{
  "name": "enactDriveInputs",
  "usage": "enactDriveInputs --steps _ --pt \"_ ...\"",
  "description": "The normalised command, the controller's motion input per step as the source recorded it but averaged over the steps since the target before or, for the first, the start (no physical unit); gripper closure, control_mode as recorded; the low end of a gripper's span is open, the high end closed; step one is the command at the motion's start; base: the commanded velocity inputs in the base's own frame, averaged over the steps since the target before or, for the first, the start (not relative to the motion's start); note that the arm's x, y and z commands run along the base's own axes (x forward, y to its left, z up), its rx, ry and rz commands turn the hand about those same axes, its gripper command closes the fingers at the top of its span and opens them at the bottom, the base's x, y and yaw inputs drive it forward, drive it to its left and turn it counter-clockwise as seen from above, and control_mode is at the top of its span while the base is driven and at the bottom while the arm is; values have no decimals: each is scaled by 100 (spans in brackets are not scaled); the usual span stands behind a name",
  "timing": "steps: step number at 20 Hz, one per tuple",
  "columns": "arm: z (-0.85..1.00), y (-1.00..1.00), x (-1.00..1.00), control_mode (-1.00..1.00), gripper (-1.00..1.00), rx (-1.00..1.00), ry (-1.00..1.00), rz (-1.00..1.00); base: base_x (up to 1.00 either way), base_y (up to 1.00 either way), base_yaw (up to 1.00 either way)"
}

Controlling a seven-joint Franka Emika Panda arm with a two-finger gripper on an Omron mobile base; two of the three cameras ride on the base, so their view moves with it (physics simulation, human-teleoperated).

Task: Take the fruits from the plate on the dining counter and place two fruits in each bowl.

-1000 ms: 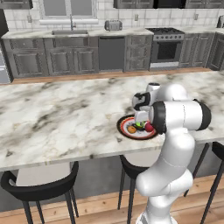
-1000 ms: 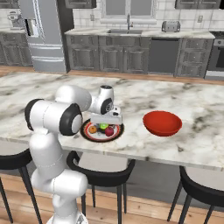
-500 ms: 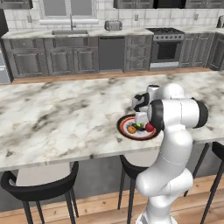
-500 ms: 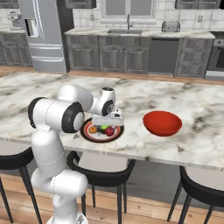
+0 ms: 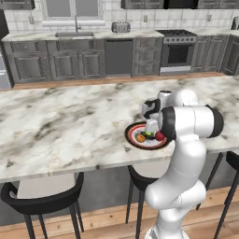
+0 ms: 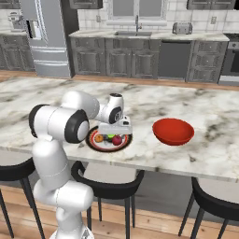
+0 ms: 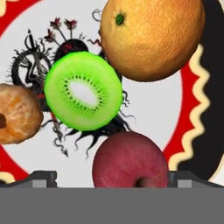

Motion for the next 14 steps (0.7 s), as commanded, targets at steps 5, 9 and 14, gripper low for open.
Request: enactDriveInputs --steps 5,9,14 --pt "0 0 -14 -100 -100 1 0 7 0 0 0" --pt "0 0 -9 -100 -100 0 -4 4 0 0 0" --pt "-1 0 0 -100 -100 0 -3 2 0 0 0"
